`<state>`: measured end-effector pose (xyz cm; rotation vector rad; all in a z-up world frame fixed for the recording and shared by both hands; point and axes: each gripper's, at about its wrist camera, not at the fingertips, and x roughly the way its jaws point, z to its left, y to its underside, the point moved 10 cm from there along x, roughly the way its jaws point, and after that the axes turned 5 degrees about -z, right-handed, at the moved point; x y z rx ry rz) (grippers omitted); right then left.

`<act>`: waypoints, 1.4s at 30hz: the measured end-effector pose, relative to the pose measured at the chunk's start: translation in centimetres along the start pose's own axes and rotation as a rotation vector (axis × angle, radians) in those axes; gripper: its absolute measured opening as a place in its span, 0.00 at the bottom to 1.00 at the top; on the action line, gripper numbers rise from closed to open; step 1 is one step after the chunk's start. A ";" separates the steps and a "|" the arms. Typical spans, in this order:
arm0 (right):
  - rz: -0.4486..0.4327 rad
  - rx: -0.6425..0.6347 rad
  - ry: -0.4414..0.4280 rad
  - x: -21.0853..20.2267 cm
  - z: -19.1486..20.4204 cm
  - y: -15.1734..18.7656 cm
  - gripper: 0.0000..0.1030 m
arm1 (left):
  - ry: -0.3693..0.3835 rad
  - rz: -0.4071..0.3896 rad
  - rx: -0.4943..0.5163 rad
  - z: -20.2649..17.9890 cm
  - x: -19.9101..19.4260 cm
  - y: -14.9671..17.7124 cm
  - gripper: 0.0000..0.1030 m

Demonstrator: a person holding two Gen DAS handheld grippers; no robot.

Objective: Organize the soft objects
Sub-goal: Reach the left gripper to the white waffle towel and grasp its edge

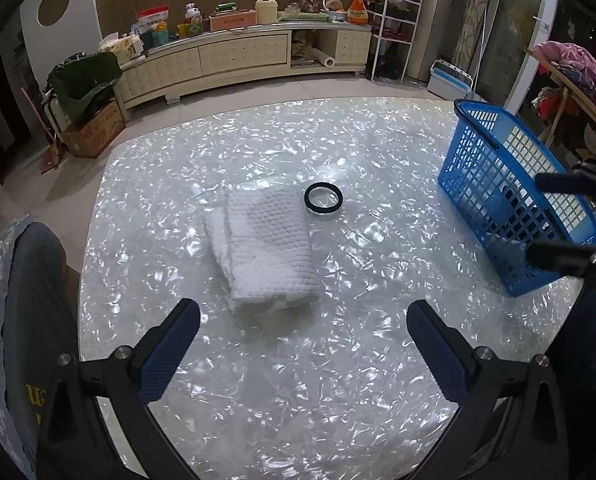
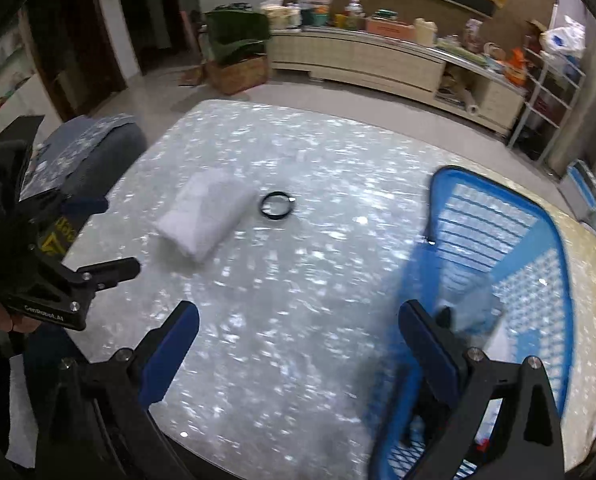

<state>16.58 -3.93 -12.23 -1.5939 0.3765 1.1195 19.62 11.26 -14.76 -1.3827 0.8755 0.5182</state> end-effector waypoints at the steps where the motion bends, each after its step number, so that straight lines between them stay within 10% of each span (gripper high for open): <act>1: 0.003 -0.002 -0.010 0.4 0.3 0.0 0.97 | -0.003 0.000 0.002 0.1 0.0 0.0 1.00; 26: 0.147 0.045 -0.042 8.1 2.2 1.7 0.97 | 0.116 0.057 0.250 0.2 6.2 0.3 1.00; 42: 0.212 0.104 -0.001 10.7 0.2 3.1 0.97 | 0.109 0.156 0.368 0.0 12.1 2.3 0.76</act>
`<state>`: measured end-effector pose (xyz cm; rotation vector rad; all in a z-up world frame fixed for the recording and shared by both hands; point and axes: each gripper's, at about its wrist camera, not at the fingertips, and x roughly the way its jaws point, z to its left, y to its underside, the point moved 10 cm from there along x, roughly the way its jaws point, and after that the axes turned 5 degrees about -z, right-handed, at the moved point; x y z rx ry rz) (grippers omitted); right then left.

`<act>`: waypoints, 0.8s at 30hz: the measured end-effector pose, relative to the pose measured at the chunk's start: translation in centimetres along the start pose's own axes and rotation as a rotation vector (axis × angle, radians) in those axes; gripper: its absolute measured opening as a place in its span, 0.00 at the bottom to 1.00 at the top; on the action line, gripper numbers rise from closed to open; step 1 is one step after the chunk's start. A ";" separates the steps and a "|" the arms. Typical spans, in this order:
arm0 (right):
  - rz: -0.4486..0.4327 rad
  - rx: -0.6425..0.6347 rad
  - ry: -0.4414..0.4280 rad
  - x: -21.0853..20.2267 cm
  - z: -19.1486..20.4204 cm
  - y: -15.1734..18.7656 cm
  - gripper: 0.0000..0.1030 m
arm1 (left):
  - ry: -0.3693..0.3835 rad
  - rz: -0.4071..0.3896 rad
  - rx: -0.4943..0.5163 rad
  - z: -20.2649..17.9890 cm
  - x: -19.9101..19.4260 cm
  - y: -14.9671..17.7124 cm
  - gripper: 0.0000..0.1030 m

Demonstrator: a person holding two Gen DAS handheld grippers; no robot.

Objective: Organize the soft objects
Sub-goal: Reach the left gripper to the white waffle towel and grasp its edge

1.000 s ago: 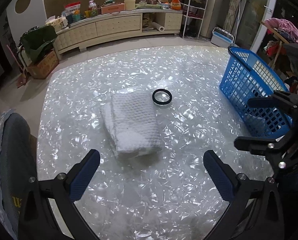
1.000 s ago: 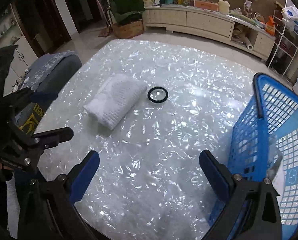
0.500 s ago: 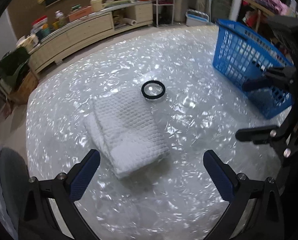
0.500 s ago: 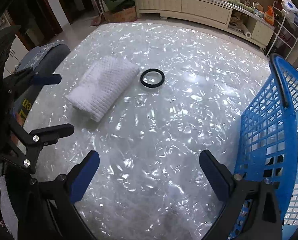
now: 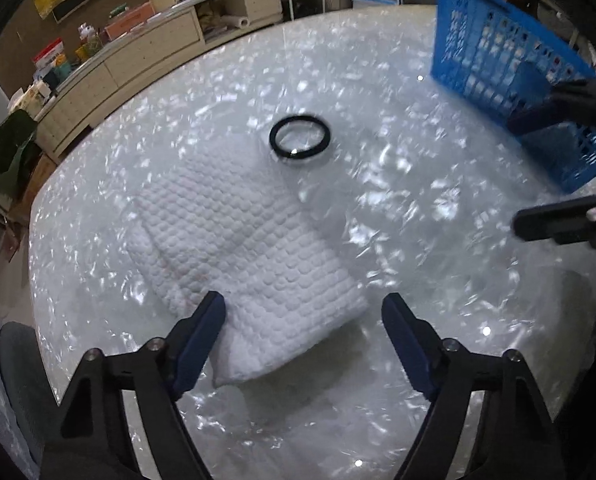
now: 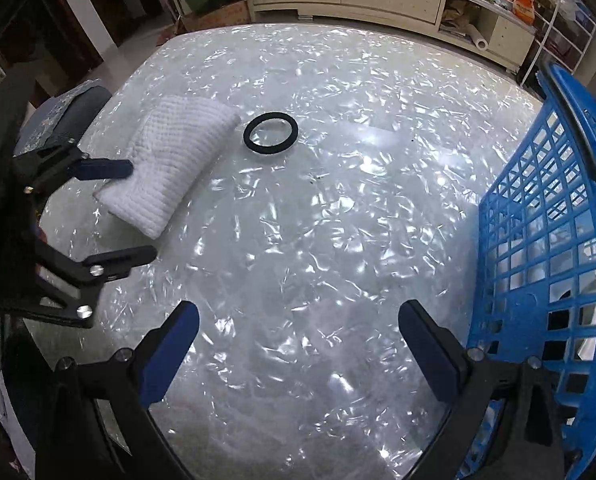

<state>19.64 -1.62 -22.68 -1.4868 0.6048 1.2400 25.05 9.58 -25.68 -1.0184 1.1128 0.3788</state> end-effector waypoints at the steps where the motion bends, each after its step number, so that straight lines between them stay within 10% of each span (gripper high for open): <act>1: -0.001 0.000 0.000 -0.1 0.0 0.0 0.97 | 0.007 0.002 -0.004 0.0 0.2 0.1 0.76; 24: 0.004 0.028 0.001 -0.8 0.3 0.4 0.97 | 0.013 -0.081 -0.183 1.1 -1.9 0.0 0.29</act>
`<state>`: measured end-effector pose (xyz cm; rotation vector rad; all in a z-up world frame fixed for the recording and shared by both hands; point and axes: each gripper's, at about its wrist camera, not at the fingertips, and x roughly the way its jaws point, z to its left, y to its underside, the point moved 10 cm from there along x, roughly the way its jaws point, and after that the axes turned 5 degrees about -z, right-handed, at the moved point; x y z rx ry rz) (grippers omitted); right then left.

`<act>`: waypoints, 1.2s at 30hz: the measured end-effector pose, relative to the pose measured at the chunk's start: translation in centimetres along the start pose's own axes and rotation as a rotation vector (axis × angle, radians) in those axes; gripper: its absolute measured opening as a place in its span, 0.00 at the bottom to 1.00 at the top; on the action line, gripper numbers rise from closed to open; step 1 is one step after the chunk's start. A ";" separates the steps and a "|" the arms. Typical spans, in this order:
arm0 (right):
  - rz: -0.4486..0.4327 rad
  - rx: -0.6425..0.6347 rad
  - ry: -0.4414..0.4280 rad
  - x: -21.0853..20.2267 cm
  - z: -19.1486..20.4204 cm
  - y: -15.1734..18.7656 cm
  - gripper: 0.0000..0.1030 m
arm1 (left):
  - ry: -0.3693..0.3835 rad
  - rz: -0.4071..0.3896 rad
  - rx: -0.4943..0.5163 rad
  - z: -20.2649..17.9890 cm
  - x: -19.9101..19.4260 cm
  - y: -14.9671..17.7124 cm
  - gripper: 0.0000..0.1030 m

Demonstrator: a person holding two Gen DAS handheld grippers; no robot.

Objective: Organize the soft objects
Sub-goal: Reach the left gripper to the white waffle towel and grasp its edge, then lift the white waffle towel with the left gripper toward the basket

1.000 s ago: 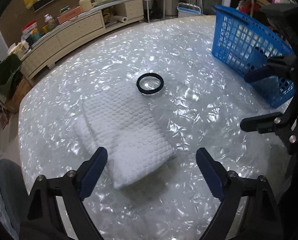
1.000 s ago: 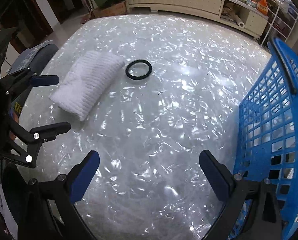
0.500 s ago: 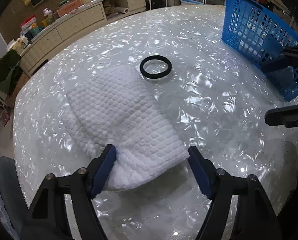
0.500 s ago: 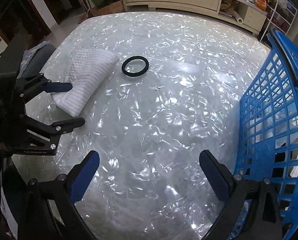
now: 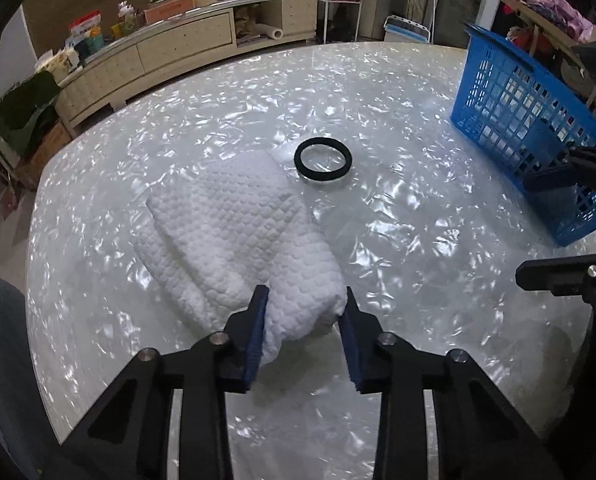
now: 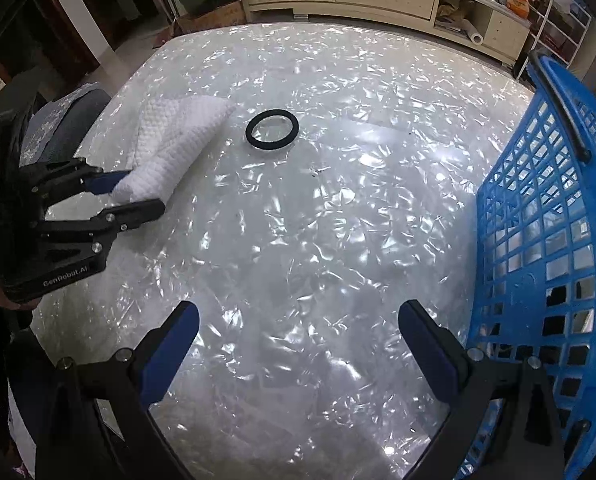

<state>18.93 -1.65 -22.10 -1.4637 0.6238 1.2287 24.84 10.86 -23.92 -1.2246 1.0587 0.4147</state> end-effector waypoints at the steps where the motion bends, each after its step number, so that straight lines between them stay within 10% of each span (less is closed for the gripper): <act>1: -0.004 0.001 0.002 -0.2 0.0 -0.1 0.97 | 0.007 -0.001 -0.015 -0.1 -0.3 0.0 0.28; 23: -0.137 -0.063 -0.026 -10.4 2.7 1.4 0.97 | 0.079 -0.119 -0.150 -7.3 -13.7 -0.7 0.25; 36: -0.220 -0.006 0.071 -16.8 -5.2 4.3 1.00 | 0.083 -0.207 -0.140 -12.8 -17.1 -3.8 0.25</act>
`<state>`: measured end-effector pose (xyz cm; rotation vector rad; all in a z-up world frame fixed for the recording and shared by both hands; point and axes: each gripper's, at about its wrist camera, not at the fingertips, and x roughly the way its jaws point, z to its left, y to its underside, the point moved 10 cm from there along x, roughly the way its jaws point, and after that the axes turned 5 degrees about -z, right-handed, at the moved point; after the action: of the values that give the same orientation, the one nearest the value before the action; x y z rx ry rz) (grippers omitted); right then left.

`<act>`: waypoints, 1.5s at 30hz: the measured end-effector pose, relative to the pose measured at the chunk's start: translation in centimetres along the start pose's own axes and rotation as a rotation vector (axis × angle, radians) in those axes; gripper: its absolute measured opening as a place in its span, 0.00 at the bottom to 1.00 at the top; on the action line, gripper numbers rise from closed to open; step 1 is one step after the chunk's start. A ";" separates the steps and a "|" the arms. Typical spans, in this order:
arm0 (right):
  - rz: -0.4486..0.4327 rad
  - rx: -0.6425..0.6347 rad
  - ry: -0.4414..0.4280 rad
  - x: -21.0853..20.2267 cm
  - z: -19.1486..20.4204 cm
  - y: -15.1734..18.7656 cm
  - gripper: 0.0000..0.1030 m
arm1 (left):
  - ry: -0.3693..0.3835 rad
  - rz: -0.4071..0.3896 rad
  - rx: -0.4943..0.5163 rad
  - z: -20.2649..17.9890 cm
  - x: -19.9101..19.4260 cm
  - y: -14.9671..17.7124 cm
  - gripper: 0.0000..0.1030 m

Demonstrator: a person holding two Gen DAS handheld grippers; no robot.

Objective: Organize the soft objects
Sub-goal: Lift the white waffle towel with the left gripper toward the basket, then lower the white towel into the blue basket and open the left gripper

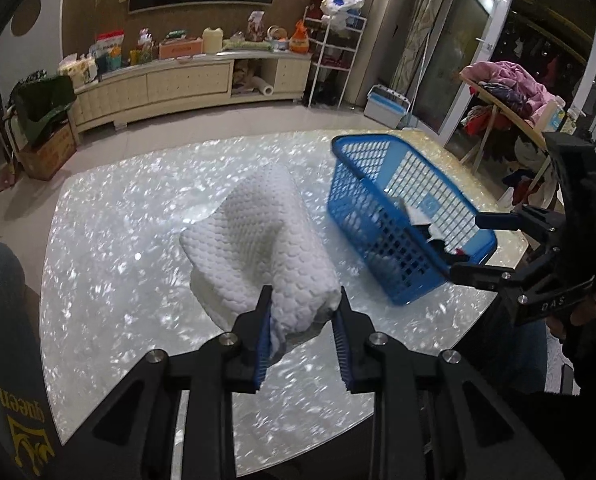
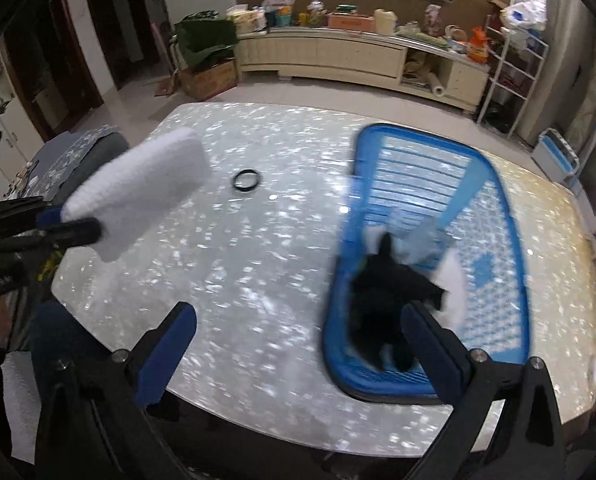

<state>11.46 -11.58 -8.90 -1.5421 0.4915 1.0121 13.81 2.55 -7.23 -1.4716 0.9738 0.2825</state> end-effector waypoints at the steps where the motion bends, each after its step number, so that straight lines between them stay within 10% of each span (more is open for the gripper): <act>1: -0.004 0.008 0.009 -0.3 -1.0 0.1 1.00 | 0.004 -0.003 0.007 -0.6 0.1 -0.4 0.25; 23: -0.029 0.172 0.145 -2.1 -15.0 1.7 1.00 | 0.058 0.017 0.212 -12.5 8.0 -7.5 0.25; 45: -0.002 0.245 0.117 0.5 -18.5 3.4 1.00 | 0.144 0.280 0.326 -20.2 17.8 -2.1 0.24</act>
<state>15.13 -29.81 -12.11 -1.3859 0.6706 0.8290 18.54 -23.08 -14.34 -1.0691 1.2809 0.2087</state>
